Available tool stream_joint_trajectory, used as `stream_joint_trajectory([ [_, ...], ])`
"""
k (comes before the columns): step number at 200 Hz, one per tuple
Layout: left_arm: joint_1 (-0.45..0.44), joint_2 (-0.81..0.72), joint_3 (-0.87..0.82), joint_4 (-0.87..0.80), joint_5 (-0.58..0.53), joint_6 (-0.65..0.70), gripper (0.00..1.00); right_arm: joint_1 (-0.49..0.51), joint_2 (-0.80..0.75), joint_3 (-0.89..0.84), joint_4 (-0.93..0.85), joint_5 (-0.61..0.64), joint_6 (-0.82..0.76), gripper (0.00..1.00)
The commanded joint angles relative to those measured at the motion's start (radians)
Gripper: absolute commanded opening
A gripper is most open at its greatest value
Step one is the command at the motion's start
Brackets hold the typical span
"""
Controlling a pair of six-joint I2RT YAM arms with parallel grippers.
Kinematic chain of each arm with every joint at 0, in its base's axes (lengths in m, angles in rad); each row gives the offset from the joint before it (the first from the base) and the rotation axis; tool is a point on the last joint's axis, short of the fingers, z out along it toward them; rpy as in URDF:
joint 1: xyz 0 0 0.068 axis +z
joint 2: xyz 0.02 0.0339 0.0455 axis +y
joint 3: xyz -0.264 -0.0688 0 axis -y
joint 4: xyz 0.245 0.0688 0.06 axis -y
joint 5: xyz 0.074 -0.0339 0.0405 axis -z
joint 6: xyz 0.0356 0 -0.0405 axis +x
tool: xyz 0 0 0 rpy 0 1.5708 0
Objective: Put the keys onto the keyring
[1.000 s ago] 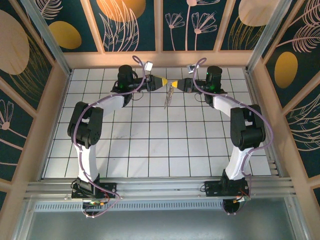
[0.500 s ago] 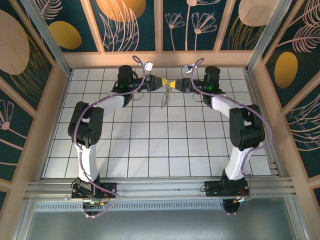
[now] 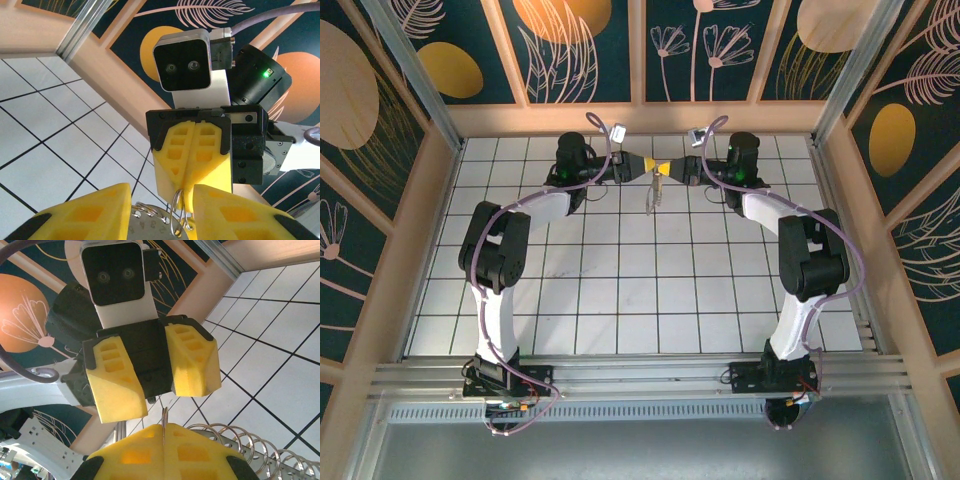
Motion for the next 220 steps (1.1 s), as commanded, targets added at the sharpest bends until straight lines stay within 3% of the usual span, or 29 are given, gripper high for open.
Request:
stream_joint_trajectory([
  [1,0.007,0.01,-0.008,0.071,0.033,-0.026,0.34,0.008,0.001,0.041,0.061,-0.004,0.004,0.0],
  [99,-0.01,0.007,-0.02,0.112,0.077,-0.043,0.33,0.011,0.011,0.045,0.066,0.004,0.008,0.0],
  [135,-0.012,0.006,-0.023,0.11,0.081,-0.037,0.21,0.009,0.011,0.049,0.052,0.002,0.002,0.0],
  [172,-0.012,-0.047,-0.023,-0.086,0.017,0.151,0.24,0.01,0.015,0.063,-0.007,0.007,-0.032,0.0],
  [220,-0.013,-0.061,-0.02,-0.09,0.015,0.162,0.28,0.01,0.024,0.066,-0.016,0.01,-0.035,0.0],
])
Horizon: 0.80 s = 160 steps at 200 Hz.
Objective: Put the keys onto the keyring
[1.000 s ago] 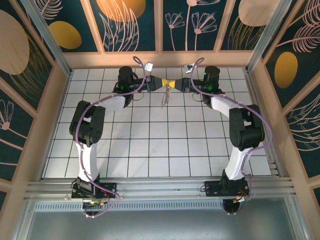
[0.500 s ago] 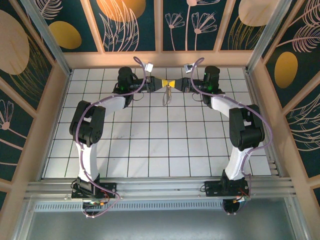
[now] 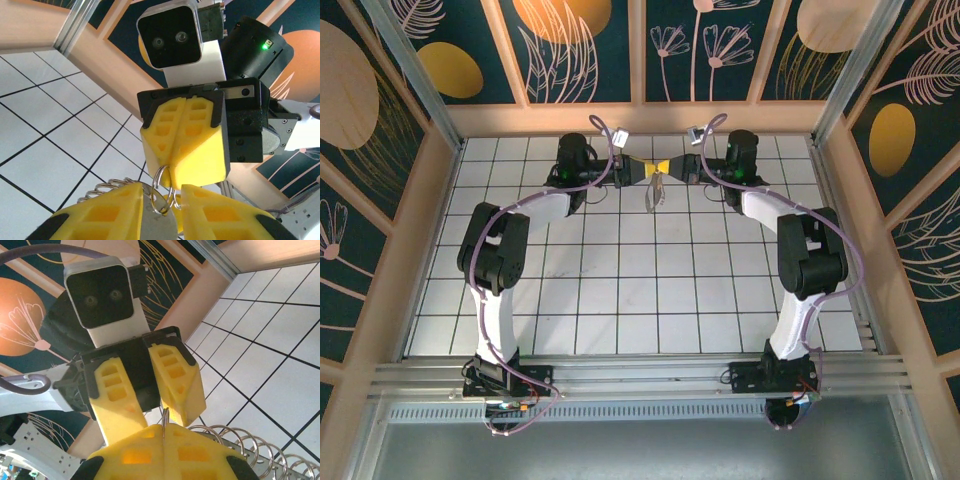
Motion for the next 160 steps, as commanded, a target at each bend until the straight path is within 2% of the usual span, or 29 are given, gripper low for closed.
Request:
stream_joint_trajectory([
  [1,-0.005,-0.043,-0.008,-0.012,-0.006,0.039,0.28,0.009,0.009,0.038,0.014,-0.005,-0.025,0.0],
  [51,-0.009,-0.039,-0.006,0.025,-0.002,0.011,0.3,0.011,0.009,0.035,0.017,-0.005,-0.027,0.0],
  [160,-0.029,-0.031,0.005,0.042,0.01,0.001,0.01,0.013,0.006,0.039,-0.022,-0.005,-0.056,0.0],
])
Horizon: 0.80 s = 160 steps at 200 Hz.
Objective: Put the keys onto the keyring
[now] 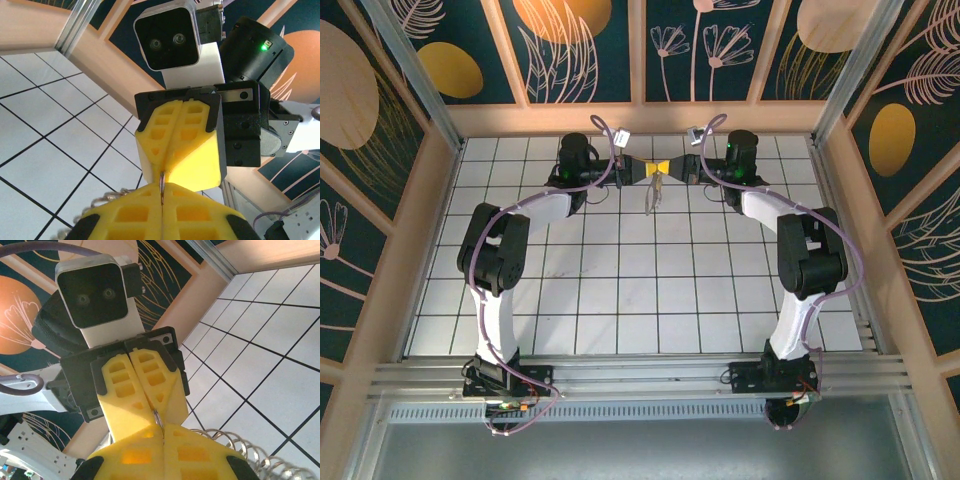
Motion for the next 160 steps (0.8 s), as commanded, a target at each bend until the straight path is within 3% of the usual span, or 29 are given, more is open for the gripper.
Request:
stream_joint_trajectory([
  [1,-0.017,-0.026,0.003,0.047,0.025,0.005,0.0,0.012,0.005,0.038,-0.01,-0.008,-0.032,0.0],
  [22,-0.02,-0.034,-0.014,0.087,0.017,-0.026,0.0,0.007,-0.012,0.027,-0.009,-0.007,-0.039,0.0],
  [43,-0.02,-0.051,-0.037,0.118,-0.006,-0.054,0.0,-0.01,-0.065,-0.013,0.012,0.032,-0.029,0.29],
  [59,-0.02,-0.068,-0.056,0.148,-0.025,-0.074,0.0,-0.026,-0.118,-0.064,0.052,0.064,-0.005,0.4],
  [103,-0.027,-0.102,-0.111,0.27,-0.037,-0.153,0.0,-0.041,-0.269,-0.241,0.082,0.19,-0.028,0.43],
  [160,-0.047,-0.138,-0.172,0.355,-0.056,-0.197,0.0,-0.003,-0.43,-0.46,0.115,0.486,-0.113,0.43],
])
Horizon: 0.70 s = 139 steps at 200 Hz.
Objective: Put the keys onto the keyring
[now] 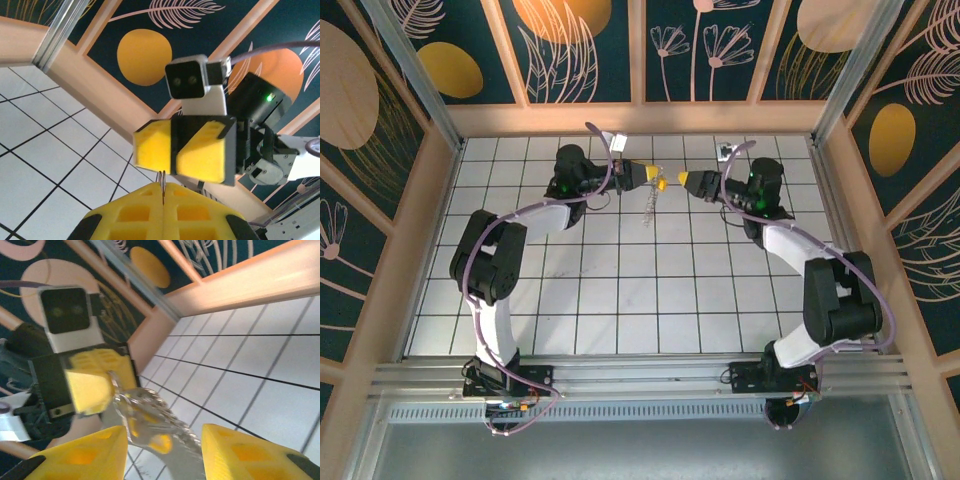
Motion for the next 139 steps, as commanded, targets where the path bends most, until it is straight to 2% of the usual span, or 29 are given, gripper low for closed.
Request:
stream_joint_trajectory([
  [1,-0.013,-0.048,-0.021,0.111,-0.018,-0.037,0.0,0.03,-0.062,-0.064,0.06,0.156,-0.056,0.43],
  [66,-0.03,-0.07,-0.05,0.142,-0.034,-0.052,0.0,0.187,-0.158,-0.161,0.035,0.408,-0.185,0.46],
  [139,-0.037,-0.077,-0.042,0.144,-0.04,-0.053,0.0,0.214,-0.155,-0.161,0.025,0.424,-0.201,0.47],
])
